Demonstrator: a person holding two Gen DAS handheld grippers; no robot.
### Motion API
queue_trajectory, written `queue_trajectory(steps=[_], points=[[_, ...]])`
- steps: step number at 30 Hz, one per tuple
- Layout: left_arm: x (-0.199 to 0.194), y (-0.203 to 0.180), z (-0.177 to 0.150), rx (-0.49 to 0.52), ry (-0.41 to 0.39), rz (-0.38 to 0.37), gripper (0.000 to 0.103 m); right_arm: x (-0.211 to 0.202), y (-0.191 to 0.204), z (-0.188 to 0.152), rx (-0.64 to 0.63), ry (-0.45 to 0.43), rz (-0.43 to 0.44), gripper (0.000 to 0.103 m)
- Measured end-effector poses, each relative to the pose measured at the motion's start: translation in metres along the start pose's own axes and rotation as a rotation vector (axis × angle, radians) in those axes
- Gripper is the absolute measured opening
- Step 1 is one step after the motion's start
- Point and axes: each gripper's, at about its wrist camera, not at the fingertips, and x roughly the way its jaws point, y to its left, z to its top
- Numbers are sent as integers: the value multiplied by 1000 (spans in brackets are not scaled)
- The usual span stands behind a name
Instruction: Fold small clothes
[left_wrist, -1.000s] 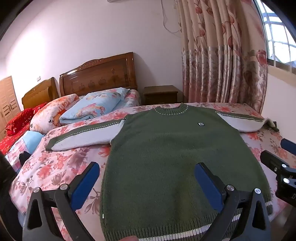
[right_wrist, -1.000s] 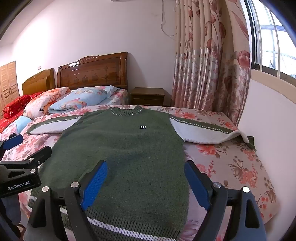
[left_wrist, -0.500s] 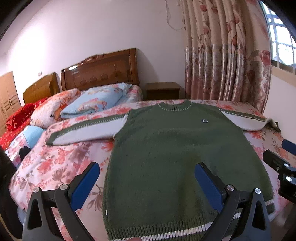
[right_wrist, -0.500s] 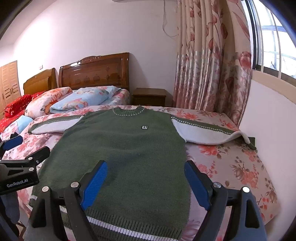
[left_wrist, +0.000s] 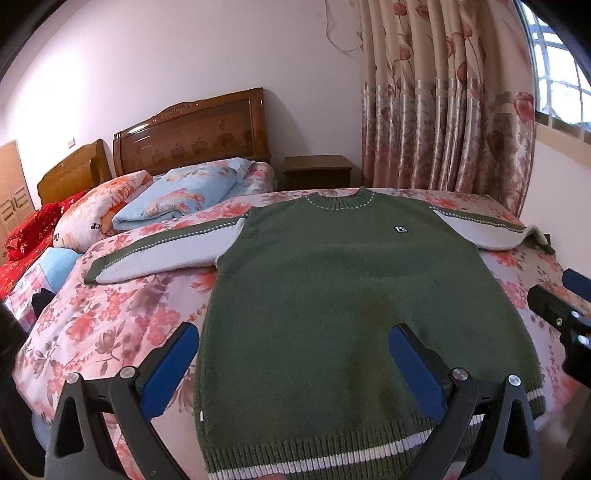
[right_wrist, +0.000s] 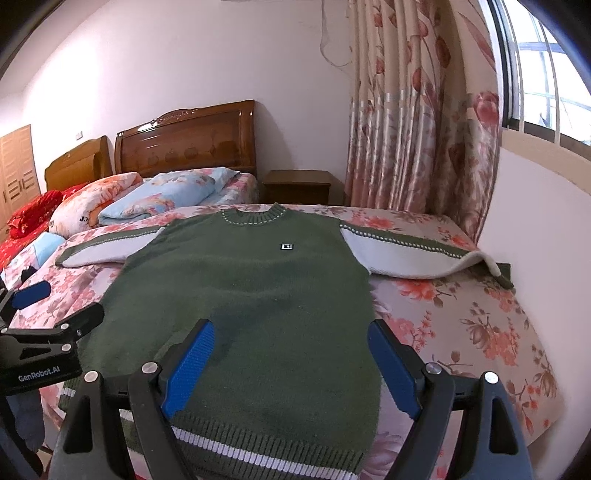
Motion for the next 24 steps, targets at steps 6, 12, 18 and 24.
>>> queue_trajectory(steps=[6,12,18,24], points=[[-1,1,-1,-8,-7,2,103,1,1,1,-3,0,1,86],[-2,2,-1,-9,-4,4,103,2,1,-1,-3,1,2,86],[-2,2,-1,-10,-4,5,103,2,0,-1,-4,4,2,86],[-5,4,0,-11,-16,10,103,1,-2,0,1,1,0,86]])
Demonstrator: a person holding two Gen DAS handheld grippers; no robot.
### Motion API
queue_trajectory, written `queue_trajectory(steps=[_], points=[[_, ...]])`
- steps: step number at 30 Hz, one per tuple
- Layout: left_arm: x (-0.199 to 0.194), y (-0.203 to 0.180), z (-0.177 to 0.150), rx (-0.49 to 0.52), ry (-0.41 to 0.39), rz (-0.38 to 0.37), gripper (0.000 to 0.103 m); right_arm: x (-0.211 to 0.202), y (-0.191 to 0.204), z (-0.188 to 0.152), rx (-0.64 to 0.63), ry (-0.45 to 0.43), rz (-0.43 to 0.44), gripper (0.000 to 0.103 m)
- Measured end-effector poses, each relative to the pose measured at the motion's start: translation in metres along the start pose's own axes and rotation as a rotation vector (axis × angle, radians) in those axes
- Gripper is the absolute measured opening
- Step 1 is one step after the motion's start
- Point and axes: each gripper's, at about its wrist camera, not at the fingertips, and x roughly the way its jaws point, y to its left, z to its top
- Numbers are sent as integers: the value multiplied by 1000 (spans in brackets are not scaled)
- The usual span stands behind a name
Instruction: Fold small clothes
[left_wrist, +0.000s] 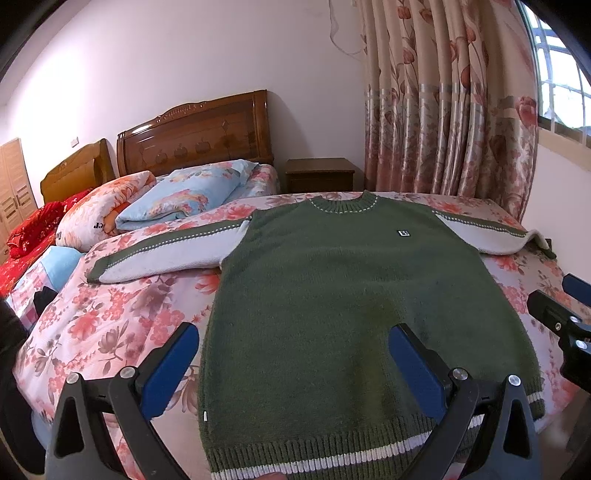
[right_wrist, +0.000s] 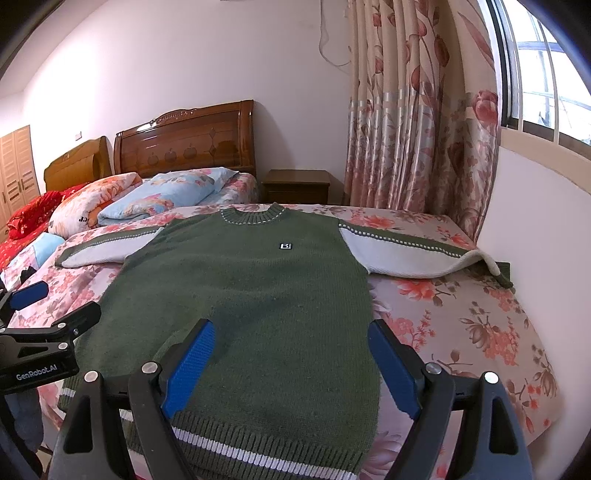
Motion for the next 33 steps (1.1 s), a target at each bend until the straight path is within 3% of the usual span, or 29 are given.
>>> queue_trajectory(steps=[33], points=[[-1,0,0,1,-19,26,103,0,2,-2,-7,2,2,86]])
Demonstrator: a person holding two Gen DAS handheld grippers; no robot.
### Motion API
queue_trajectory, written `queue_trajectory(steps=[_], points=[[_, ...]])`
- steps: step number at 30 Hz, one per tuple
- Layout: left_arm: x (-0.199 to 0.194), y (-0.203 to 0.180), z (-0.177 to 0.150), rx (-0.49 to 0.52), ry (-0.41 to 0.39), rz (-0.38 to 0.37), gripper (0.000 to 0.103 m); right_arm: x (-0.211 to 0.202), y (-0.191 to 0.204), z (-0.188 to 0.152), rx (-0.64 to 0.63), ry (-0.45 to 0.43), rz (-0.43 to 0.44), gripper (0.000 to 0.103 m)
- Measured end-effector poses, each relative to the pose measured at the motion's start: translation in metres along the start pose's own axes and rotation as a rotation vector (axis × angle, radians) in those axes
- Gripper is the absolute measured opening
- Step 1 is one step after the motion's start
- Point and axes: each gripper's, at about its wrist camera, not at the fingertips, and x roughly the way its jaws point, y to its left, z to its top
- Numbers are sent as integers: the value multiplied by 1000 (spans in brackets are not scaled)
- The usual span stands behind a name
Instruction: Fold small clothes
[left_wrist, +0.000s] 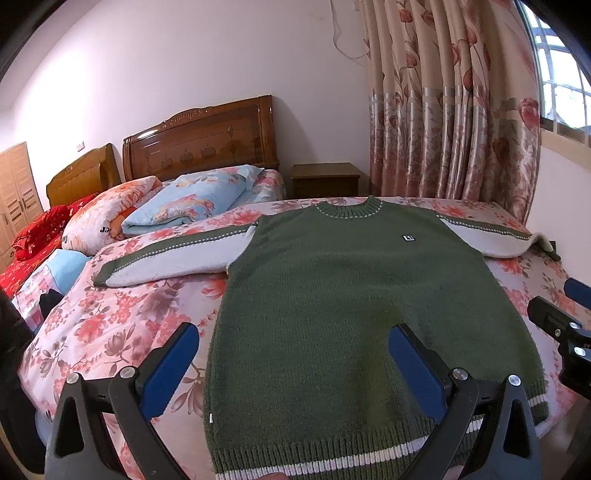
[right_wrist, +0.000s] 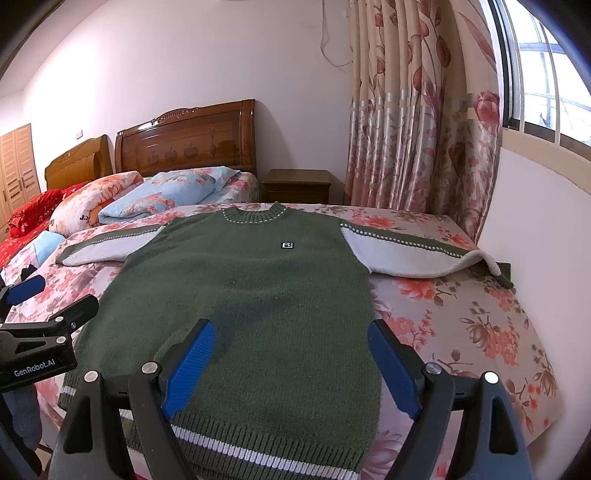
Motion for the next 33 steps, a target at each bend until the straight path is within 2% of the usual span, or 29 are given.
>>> queue_trajectory(steps=[26,30,33], points=[[1,1,-1,-6,4,-2,103,0,0,0,4,4,2,86],[13,-1,4,-19,32,-39,103,5,-2,-2,15,23,8,86],[35,-6,11,-16,85,-94,103,16,-17,-4,55,55,11,86]])
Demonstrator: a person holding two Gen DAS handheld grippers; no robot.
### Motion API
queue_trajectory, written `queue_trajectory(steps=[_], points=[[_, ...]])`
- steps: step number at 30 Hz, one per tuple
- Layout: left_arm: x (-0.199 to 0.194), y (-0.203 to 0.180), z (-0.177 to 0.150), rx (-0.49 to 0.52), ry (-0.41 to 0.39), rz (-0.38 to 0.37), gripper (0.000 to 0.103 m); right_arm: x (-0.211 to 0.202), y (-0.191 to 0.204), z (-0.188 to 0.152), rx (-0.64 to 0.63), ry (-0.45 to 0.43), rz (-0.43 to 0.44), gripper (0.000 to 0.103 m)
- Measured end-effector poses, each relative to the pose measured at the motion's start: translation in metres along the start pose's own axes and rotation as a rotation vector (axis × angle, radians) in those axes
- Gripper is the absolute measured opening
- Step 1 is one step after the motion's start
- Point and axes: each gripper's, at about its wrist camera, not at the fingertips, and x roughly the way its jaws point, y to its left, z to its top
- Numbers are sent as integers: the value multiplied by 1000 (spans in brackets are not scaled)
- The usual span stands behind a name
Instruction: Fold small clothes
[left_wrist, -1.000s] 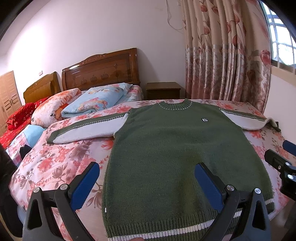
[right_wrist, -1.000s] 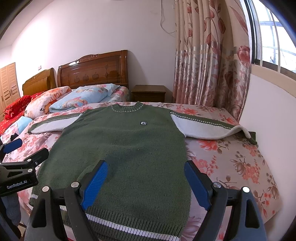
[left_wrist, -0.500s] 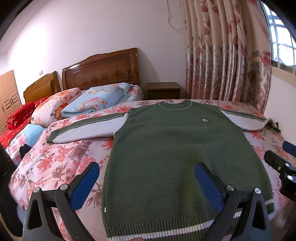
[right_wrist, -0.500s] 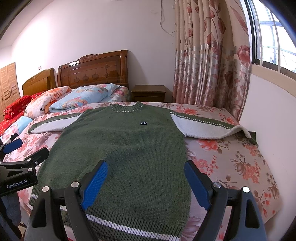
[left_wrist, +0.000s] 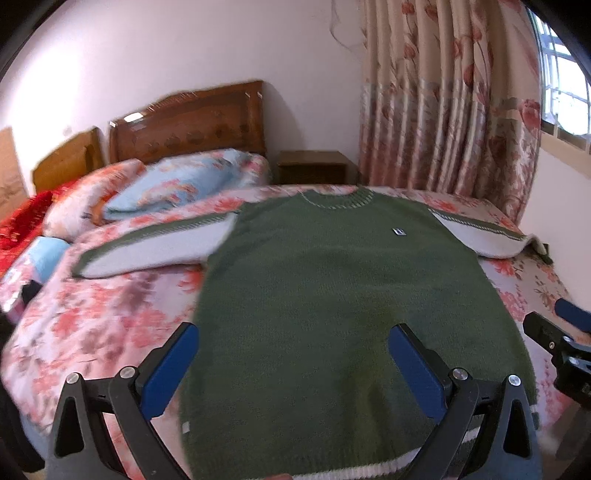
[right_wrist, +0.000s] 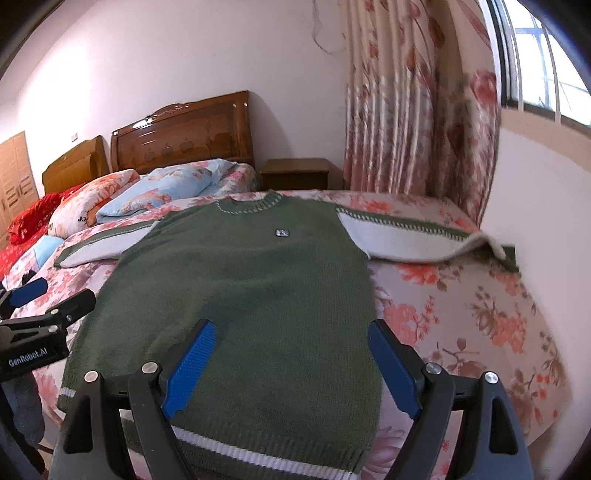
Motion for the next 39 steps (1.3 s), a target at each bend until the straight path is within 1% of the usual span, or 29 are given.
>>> queue_trajectory(steps=[2,4,6,7,8,9,11,13,15,18,20,22,23,25,26,27,28,29,30,31,32,33,35,36,37,38,39], points=[[20,-2,11,1,48,-40,103,10,-16,1,38,28,-1,86],[44,-2,27,-3,80,-62,103,24,-45,4,131,75,16,86],[71,-4,45,1,96,-51,103,36,-81,7,240,95,-6,86],[84,-5,51,6,105,-46,103,44,-106,10,309,98,-38,86],[97,-5,58,8,116,-40,103,49,-122,13,347,97,-58,86],[112,-5,65,4,131,-31,103,58,-143,18,394,97,-79,86],[143,-2,74,-26,172,-12,103,76,-179,27,485,101,-93,85],[165,5,78,-66,212,-15,103,100,-225,40,620,97,-112,85],[181,11,78,-97,239,-18,103,120,-257,51,717,95,-140,84],[198,17,73,-102,269,-7,103,150,-292,64,808,99,-186,83],[205,21,67,-88,287,9,103,172,-311,70,858,124,-207,80],[204,23,62,-57,260,10,103,180,-321,79,861,106,-250,71],[203,24,61,-49,256,1,103,186,-327,83,869,115,-264,63],[199,27,57,-25,246,-25,103,189,-337,87,895,104,-279,42],[198,28,56,-20,242,-36,103,189,-342,87,912,89,-275,19],[196,30,54,-22,244,-44,103,188,-345,87,930,75,-278,9],[195,31,54,-24,248,-51,103,183,-344,90,941,41,-297,9],[194,33,53,-28,248,-58,103,178,-337,99,906,-8,-310,8],[193,34,53,-33,246,-63,103,173,-322,113,830,-47,-327,8],[192,36,54,-48,242,-73,103,169,-297,131,712,-84,-345,8],[192,38,55,-64,238,-83,103,167,-266,149,578,-112,-336,8],[191,42,55,-84,230,-103,103,166,-226,167,417,-135,-312,8],[186,56,55,-164,203,-175,103,166,-146,186,134,-175,-254,8],[183,63,55,-209,194,-212,103,167,-106,188,1,-191,-203,9],[181,72,54,-258,188,-250,103,172,-63,187,-137,-174,-136,10],[179,79,54,-302,185,-283,103,181,-22,180,-266,-119,-65,13],[176,87,53,-348,187,-319,103,193,17,168,-392,-31,20,19]])
